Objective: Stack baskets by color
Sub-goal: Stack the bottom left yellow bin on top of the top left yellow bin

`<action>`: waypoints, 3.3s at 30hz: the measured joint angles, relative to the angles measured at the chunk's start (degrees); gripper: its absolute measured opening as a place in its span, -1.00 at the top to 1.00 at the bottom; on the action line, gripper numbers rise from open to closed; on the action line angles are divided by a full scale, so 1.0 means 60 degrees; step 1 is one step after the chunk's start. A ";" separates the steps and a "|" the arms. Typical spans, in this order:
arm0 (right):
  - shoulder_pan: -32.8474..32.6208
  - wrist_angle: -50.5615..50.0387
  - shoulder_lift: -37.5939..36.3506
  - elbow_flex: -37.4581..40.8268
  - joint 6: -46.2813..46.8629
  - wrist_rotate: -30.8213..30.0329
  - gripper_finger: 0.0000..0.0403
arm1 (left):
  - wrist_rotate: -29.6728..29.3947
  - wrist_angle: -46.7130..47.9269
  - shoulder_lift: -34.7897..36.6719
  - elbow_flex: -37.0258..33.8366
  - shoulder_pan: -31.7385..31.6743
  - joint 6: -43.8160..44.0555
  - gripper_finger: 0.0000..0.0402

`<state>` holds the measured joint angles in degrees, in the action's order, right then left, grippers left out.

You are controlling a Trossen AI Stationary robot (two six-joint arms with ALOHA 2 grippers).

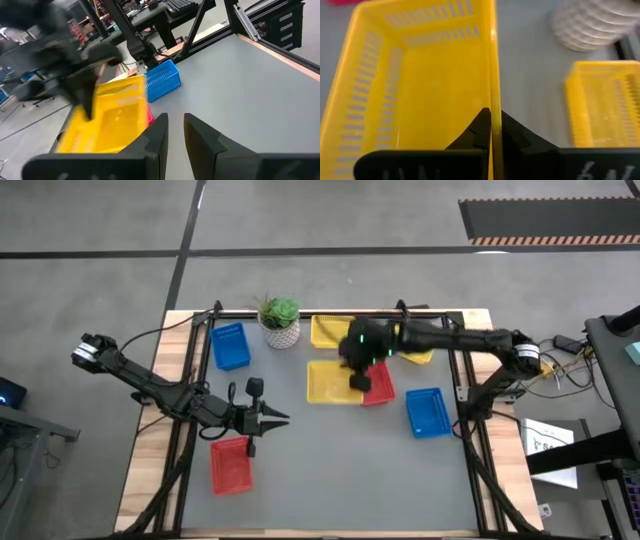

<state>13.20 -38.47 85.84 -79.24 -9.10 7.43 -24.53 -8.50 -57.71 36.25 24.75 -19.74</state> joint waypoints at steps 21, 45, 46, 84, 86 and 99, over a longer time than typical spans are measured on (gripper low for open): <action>0.4975 0.0522 0.3829 -0.2974 -0.3360 0.3715 0.96 | -0.0094 0.0000 -0.0135 -0.0004 0.0001 -0.0020 0.78; 0.5434 -0.3114 0.7303 -0.7778 -0.4777 0.3811 0.96 | -0.0991 0.0006 -0.0127 0.0000 0.0000 -0.0031 0.77; 0.5434 -0.3112 0.7302 -0.7754 -0.4733 0.3796 0.95 | -0.0994 0.0005 -0.0127 0.0000 0.0000 -0.0031 0.77; 0.5417 -0.3504 0.6874 -0.8287 -0.3160 0.3234 0.39 | -0.0994 0.0005 -0.0127 0.0000 -0.0007 -0.0042 0.78; 0.5407 -0.3294 0.6876 -0.8286 -0.3160 0.3237 0.45 | -0.0994 0.0005 -0.0127 0.0000 -0.0007 -0.0041 0.78; 0.5283 -0.2001 0.7119 -0.7756 -0.2851 0.3256 0.92 | -0.0994 0.0005 -0.0127 -0.0004 -0.0007 -0.0038 0.77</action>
<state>44.89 -50.48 128.55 -125.78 -26.20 26.97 -30.50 -8.47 -58.48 36.23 24.71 -19.97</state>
